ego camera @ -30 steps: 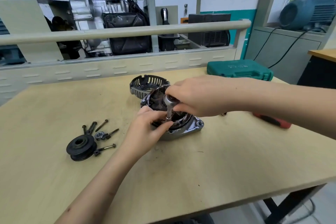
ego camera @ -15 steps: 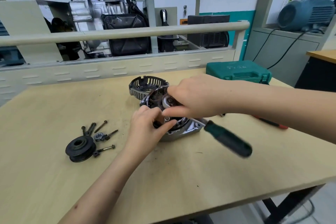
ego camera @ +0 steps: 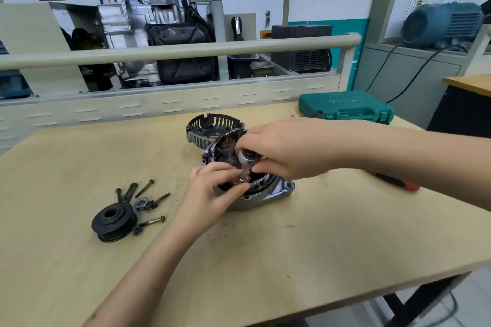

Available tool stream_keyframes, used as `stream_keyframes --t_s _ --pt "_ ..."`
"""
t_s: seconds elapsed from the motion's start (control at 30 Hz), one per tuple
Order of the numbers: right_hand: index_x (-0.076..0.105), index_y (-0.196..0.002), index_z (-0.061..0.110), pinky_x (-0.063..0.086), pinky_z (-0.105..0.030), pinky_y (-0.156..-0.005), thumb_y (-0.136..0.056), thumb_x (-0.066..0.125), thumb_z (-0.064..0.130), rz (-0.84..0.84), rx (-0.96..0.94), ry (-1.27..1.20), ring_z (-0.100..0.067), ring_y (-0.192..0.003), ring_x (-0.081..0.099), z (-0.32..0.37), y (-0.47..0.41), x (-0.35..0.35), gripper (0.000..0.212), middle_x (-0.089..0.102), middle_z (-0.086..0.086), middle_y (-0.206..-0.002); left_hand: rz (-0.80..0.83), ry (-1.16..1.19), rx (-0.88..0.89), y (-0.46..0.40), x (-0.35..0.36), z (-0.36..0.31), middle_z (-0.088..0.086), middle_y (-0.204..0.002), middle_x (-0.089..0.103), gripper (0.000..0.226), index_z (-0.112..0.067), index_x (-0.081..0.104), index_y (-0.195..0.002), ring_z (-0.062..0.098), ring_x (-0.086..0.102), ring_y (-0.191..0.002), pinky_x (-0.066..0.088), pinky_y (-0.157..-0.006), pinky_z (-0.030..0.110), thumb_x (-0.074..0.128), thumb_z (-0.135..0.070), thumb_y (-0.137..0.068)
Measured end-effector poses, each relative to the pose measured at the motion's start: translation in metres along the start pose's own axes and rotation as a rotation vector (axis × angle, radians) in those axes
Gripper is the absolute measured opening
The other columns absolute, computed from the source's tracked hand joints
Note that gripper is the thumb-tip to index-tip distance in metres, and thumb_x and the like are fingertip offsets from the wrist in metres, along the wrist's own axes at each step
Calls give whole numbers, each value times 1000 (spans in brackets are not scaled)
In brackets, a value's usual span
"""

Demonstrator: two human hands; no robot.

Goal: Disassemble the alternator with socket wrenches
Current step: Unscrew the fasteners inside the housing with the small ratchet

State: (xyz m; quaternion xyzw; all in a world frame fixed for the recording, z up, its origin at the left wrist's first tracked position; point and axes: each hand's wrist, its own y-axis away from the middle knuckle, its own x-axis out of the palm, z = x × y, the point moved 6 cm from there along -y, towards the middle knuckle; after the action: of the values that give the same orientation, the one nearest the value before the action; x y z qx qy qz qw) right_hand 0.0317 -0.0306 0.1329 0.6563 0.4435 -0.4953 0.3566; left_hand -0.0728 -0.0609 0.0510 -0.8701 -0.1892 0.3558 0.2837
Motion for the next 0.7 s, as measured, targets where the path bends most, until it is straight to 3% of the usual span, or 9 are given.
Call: stream_keyframes --t_s 0.1,0.2,0.33,0.4,0.47,0.53,0.63,0.7 --pt "42 -88 13 22 -28 -48 -94 36 46 -28 20 94 -16 -61 36 0 -1 -4 34 38 5 -70 -40 -76 12 -1 0 -3 -22 -77 51 8 -16 73 -76 -22 41 -88 23 -87 18 77 -20 -72" --pt "48 -80 11 21 -22 -43 -90 37 54 -79 54 65 -7 -50 33 -1 -2 -6 45 37 6 -59 -104 -122 28 0 -1 -9 -26 -70 45 15 -17 71 -70 -23 38 -86 23 -84 19 72 -32 -66" --pt "42 -93 16 23 -27 -55 -94 42 39 -49 -11 -20 -14 -67 40 -3 -1 -2 23 39 7 -74 -35 -76 48 0 -4 -5 -26 -85 47 15 -15 74 -85 -25 34 -92 22 -89 20 75 -22 -72" --pt "44 -95 13 24 -26 -53 -95 39 42 -40 33 -4 -14 -64 39 -7 -3 -2 29 39 5 -73 -60 -111 56 -1 -6 -8 -27 -79 47 13 -13 75 -83 -21 37 -89 24 -87 23 75 -20 -72" --pt "43 -86 12 30 -22 -47 -94 37 47 -62 83 -39 -7 -55 36 -8 -5 -3 36 38 6 -66 -91 -160 65 -3 -6 -14 -30 -72 45 13 -13 73 -74 -7 40 -80 26 -83 24 74 -25 -68" --pt "40 -85 13 35 -17 -55 -93 39 46 -79 64 -106 -7 -56 36 -6 -6 -2 34 37 7 -66 -122 -175 62 -2 -5 -15 -31 -71 44 15 -13 71 -71 -2 39 -80 24 -85 22 73 -27 -66" --pt "42 -94 12 31 -25 -61 -94 42 37 -67 16 -123 -17 -74 43 -5 -8 0 24 42 3 -80 -105 -140 67 -1 -4 -10 -31 -85 45 19 -12 73 -81 -12 36 -89 18 -91 15 69 -26 -69" --pt "45 -99 11 33 -29 -63 -95 41 37 -76 17 -88 -18 -77 44 -6 -9 -1 27 44 1 -84 -101 -119 58 -2 -4 -9 -31 -84 46 16 -9 73 -76 -18 34 -88 15 -91 10 73 -23 -70"
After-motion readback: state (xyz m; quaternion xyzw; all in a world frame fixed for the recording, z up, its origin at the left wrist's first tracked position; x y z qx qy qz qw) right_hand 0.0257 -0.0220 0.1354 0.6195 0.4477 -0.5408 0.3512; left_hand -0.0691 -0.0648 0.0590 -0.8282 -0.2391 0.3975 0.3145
